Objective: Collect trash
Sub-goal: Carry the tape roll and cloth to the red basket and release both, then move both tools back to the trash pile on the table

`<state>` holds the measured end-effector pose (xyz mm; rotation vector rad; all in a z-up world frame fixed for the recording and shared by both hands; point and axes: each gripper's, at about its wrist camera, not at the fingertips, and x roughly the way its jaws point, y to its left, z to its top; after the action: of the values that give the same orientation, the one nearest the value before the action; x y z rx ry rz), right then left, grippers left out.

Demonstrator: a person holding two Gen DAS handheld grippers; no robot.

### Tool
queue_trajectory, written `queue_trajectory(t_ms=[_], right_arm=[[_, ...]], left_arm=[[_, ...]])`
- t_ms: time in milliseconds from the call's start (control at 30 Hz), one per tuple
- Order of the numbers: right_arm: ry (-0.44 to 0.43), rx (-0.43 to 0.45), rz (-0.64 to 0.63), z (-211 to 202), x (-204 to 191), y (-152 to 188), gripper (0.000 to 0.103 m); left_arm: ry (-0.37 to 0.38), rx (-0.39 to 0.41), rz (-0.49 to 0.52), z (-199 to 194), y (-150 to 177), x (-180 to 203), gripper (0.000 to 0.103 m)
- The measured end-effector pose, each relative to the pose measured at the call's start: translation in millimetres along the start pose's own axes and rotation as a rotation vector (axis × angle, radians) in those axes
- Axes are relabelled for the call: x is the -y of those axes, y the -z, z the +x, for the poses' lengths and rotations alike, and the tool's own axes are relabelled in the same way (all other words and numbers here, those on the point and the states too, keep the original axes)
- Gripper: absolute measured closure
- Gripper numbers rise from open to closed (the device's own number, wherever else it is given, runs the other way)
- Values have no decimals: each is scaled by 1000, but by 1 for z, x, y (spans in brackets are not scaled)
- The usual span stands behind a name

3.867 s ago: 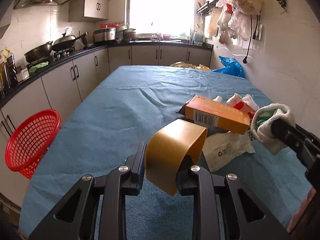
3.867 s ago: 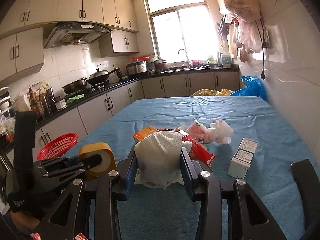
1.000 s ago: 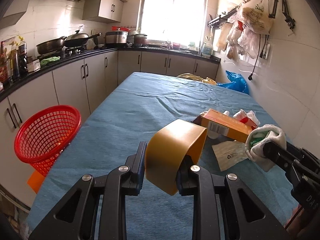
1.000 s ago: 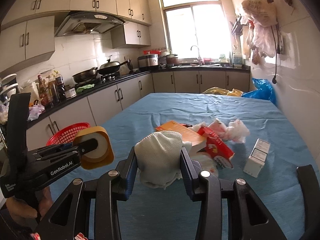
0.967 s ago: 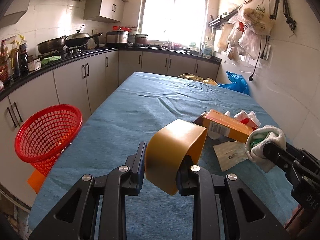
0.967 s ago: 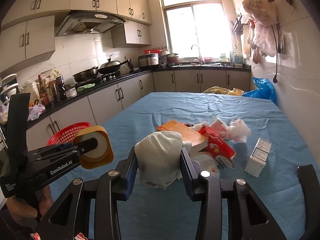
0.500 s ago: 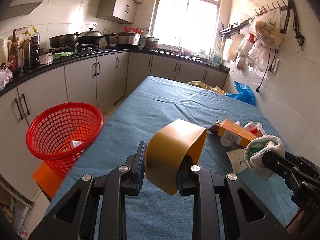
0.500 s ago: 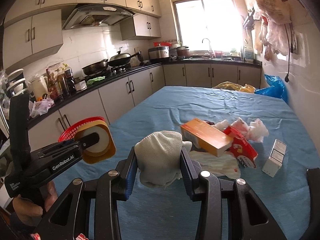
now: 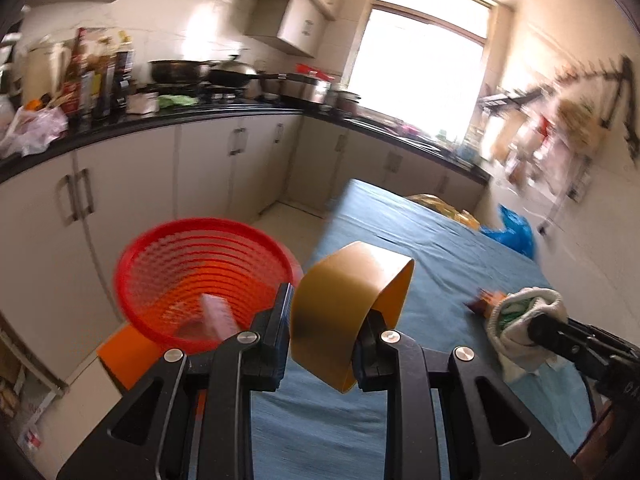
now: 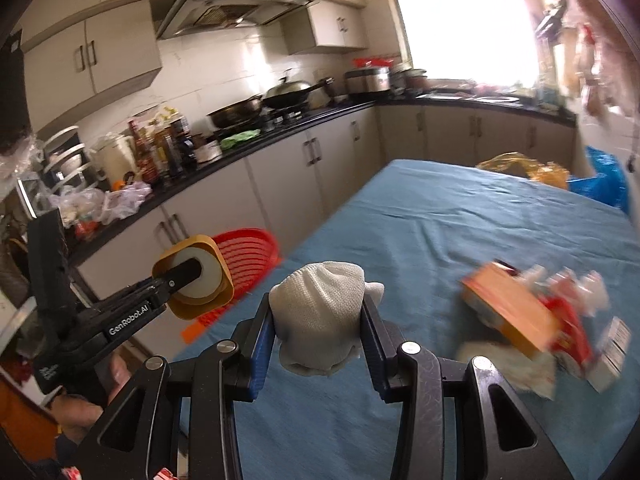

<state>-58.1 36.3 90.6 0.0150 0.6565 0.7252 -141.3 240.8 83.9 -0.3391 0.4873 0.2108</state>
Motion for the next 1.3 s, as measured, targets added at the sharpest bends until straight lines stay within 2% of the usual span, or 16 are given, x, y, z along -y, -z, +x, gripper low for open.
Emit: queue_trajectory(t_ms=[267,500,567,600,667,700,733,933,1100,1300], right_arm=[[-138,-100,9,77,-40,-41,59],[-182,-155,27,144,-66,-61,59],[-198,-176,44,161,-69,-65,55],[-198,-178,52,167,-70,-66,55],[-198,-182,63,177,-69,-68,53],[-200,-181,70,176,-67,-67,53],[-201,-176,79,175,-64,-67,53],[-199,-125,100,143,-38,-63,53],[-151,-67,68,95,-16,-44,51],[-89,-25,102,38,26,-6,51]], left_arm=[[-145,-21,-70,27,-22,-68,79],[-201,-42,-100,47,-30,-98,79],[-204,-46,-108,51,-31,-101,79],[-206,-47,-111,53,-31,-103,76],[-210,-54,-112,56,-32,-104,64],[-213,-54,-111,57,-32,-104,55],[-216,-48,-110,56,-31,-103,51],[-209,-18,-74,44,-29,-83,49],[-126,4,-50,26,-17,-50,41],[-16,-56,46,30,8,8,41]])
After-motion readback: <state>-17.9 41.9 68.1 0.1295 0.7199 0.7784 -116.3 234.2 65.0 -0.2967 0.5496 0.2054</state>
